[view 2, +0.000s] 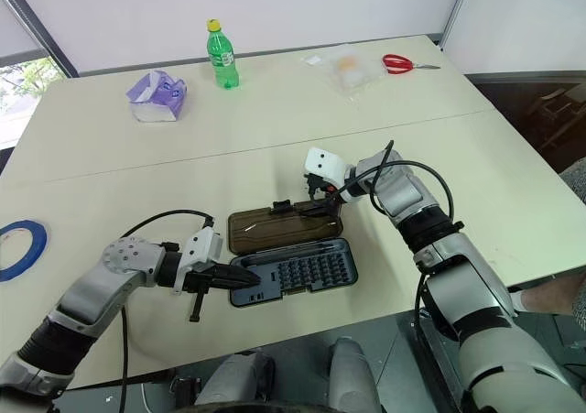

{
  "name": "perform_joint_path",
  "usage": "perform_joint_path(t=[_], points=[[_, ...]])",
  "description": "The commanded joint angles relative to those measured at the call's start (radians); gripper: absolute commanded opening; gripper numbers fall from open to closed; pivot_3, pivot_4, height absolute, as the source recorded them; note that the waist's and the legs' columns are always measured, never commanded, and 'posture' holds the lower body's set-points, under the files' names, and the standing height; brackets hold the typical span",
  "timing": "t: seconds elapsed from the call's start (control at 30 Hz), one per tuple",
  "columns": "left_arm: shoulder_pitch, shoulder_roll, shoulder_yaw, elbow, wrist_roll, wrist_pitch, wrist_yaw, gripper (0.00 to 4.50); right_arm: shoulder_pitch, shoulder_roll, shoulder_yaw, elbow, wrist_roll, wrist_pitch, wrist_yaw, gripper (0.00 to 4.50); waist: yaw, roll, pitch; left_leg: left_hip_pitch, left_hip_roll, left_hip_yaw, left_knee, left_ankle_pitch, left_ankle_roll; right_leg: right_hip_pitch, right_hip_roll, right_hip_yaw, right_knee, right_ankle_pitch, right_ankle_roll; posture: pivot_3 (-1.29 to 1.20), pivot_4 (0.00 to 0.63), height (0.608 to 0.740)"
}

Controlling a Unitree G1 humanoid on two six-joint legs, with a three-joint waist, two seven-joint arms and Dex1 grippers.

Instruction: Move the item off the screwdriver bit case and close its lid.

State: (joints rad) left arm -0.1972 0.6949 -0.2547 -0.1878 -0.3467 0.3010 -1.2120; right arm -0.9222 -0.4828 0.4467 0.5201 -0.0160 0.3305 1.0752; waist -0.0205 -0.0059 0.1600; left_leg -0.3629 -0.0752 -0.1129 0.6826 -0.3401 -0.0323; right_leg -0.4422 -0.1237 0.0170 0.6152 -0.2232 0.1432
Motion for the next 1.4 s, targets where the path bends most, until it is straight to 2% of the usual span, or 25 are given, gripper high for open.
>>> perform_joint_path(t=[0.03, 0.2, 0.23, 0.27, 0.33, 0.5, 0.8, 0.97, 1.17, 1.3, 1.4], points=[[0.02, 0.016, 0.007, 0.003, 0.022, 0.027, 0.025, 0.04, -0.036, 0.014, -0.025, 0.038, -0.026, -0.052, -0.005, 4.5, 0.0, 0.0, 0.0, 0.0, 0.0, 0.0, 0.0, 0.0, 0.0, 0.0, 0.0, 0.0, 0.0, 0.0, 0.0, 0.0, 0.15, 0.74], [0.014, 0.018, 0.013, 0.005, 0.026, 0.023, 0.032, 0.04, -0.035, 0.035, -0.037, 0.071, -0.041, -0.076, -0.002, 4.5, 0.0, 0.0, 0.0, 0.0, 0.0, 0.0, 0.0, 0.0, 0.0, 0.0, 0.0, 0.0, 0.0, 0.0, 0.0, 0.0, 0.15, 0.74], [0.015, 0.019, 0.014, 0.005, 0.027, 0.022, 0.033, 0.0, -0.032, 0.038, -0.038, 0.07, -0.043, -0.075, 0.004, 3.92, 0.0, 0.0, 0.0, 0.0, 0.0, 0.0, 0.0, 0.0, 0.0, 0.0, 0.0, 0.0, 0.0, 0.0, 0.0, 0.0, 0.15, 0.74], [0.015, 0.019, 0.015, 0.005, 0.027, 0.022, 0.033, 0.0, -0.029, 0.038, -0.038, 0.069, -0.047, -0.077, 0.01, 3.66, 0.0, 0.0, 0.0, 0.0, 0.0, 0.0, 0.0, 0.0, 0.0, 0.0, 0.0, 0.0, 0.0, 0.0, 0.0, 0.0, 0.15, 0.74], [0.012, 0.019, 0.019, 0.005, 0.025, 0.022, 0.035, 0.0, -0.021, 0.035, -0.031, 0.068, -0.059, -0.088, 0.023, 2.73, 0.0, 0.0, 0.0, 0.001, 0.0, 0.0, 0.0, 0.0, 0.0, 0.0, 0.0, 0.0, 0.0, 0.0, 0.0, 0.0, 0.15, 0.74], [-0.005, 0.013, 0.024, 0.017, 0.033, 0.009, 0.043, 0.0, -0.001, 0.025, -0.021, 0.051, -0.073, -0.107, 0.068, 0.09, 0.001, 0.0, 0.0, 0.003, 0.0, 0.0, 0.0, 0.0, 0.0, 0.002, 0.0, 0.0, 0.0, 0.0, 0.0, 0.0, 0.15, 0.74], [-0.025, -0.003, 0.063, 0.022, -0.004, 0.059, 0.067, 0.0, 0.022, 0.026, -0.008, -0.005, -0.108, -0.122, 0.1, 0.09, 0.0, 0.0, 0.0, 0.006, 0.002, 0.0, -0.002, 0.0, 0.0, 0.004, 0.002, 0.001, 0.0, 0.0, 0.0, 0.0, 0.15, 0.74], [-0.085, -0.017, 0.205, 0.003, -0.192, 0.278, 0.117, 0.0, 0.04, -0.018, -0.032, -0.15, -0.181, -0.19, 0.009, 0.09, 0.0, 0.0, 0.0, 0.004, 0.002, 0.0, -0.001, 0.0, 0.0, 0.002, 0.002, 0.001, 0.001, 0.0, 0.0, 0.0, 0.15, 0.74], [-0.207, -0.054, 0.412, 0.029, -0.414, 0.505, 0.25, 0.0, 0.148, -0.084, -0.076, -0.459, -0.244, -0.197, -0.087, 0.09, 0.004, 0.0, 0.0, -0.002, 0.001, -0.001, 0.0, 0.0, 0.0, -0.003, 0.002, 0.001, 0.002, 0.0, 0.0, 0.0, 0.15, 0.74], [-0.288, -0.102, 0.484, 0.141, -0.414, 0.506, 0.355, 0.0, 0.234, -0.119, -0.096, -0.622, -0.295, -0.264, -0.173, 0.09, 0.005, 0.0, 0.0, -0.003, 0.001, -0.002, 0.0, 0.0, -0.001, -0.003, 0.002, 0.0, 0.001, 0.0, 0.0, 0.0, 0.15, 0.74], [-0.36, -0.14, 0.501, 0.26, -0.375, 0.469, 0.426, 0.0, 0.272, -0.132, -0.115, -0.703, -0.312, -0.244, -0.196, 0.09, 0.005, 0.0, 0.0, -0.003, 0.0, -0.001, 0.001, 0.0, -0.001, -0.003, 0.002, 0.0, 0.001, 0.0, 0.0, 0.0, 0.15, 0.74]])
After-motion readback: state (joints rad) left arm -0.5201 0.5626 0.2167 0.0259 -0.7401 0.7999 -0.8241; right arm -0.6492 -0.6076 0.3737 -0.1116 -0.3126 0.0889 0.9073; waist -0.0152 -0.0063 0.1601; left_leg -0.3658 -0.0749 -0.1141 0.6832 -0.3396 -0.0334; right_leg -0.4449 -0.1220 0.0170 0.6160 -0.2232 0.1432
